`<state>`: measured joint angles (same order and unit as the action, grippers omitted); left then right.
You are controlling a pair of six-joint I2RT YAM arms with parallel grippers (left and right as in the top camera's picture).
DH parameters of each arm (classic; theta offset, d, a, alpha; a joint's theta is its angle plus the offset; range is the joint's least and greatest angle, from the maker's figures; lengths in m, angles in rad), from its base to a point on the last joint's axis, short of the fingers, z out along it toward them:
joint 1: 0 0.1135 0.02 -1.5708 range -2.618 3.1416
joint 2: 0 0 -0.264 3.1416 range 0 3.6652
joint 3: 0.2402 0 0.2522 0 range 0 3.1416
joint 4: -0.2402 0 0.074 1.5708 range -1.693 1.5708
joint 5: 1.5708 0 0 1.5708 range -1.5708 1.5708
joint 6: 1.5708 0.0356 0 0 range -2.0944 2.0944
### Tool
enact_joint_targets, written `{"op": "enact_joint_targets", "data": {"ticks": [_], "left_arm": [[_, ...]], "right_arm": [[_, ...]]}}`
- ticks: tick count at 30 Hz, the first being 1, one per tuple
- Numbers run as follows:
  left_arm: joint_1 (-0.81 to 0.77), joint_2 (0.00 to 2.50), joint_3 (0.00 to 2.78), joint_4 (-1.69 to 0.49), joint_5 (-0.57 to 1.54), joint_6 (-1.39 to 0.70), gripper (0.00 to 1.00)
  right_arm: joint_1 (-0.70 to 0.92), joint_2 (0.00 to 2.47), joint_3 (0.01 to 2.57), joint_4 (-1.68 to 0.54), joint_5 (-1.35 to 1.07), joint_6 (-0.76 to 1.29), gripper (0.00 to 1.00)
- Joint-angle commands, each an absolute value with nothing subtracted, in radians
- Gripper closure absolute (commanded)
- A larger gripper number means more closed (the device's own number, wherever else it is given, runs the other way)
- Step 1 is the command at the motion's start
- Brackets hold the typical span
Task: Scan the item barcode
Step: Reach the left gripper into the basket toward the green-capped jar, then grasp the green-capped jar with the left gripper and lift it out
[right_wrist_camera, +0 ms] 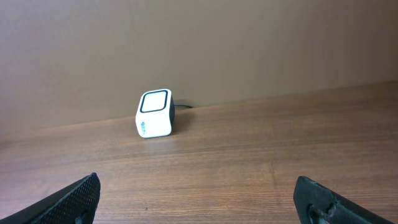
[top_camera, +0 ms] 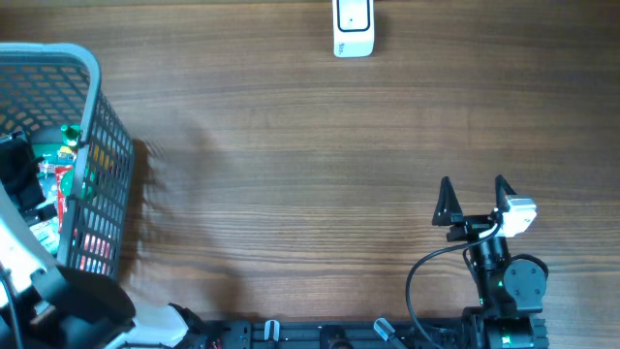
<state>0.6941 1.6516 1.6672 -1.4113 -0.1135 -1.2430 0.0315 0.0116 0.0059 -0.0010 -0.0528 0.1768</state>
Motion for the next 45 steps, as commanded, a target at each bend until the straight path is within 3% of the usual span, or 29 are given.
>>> {"op": "enact_joint_targets", "data": {"ticks": [1,15,27,31,33,34,45], "left_arm": [[0.699,1.743,1.666,-1.415,-0.112,-1.293,0.00],[0.643,1.981,1.665,-1.354,-0.090,-1.283,0.00],[0.586,2.006,1.545,-1.262,-0.147,-1.288,0.00],[0.587,2.006,1.512,-1.245,-0.147,-1.287,0.07],[0.587,2.001,1.512,-1.236,-0.147,-1.258,0.21],[0.587,1.999,1.513,-1.230,-0.147,-1.238,0.22],[0.630,1.811,1.730,-1.329,-0.150,-1.102,0.23]], "right_arm": [[0.036,0.005,0.005,0.001,-0.069,0.159,0.00],[0.036,0.005,0.005,0.001,-0.069,0.159,0.00],[0.036,0.005,0.005,0.001,-0.069,0.160,0.00],[0.036,0.005,0.005,0.001,-0.069,0.159,0.00],[0.036,0.005,0.005,0.001,-0.069,0.160,0.00],[0.036,0.005,0.005,0.001,-0.069,0.159,0.00],[0.036,0.005,0.005,0.001,-0.069,0.159,0.00]]}}
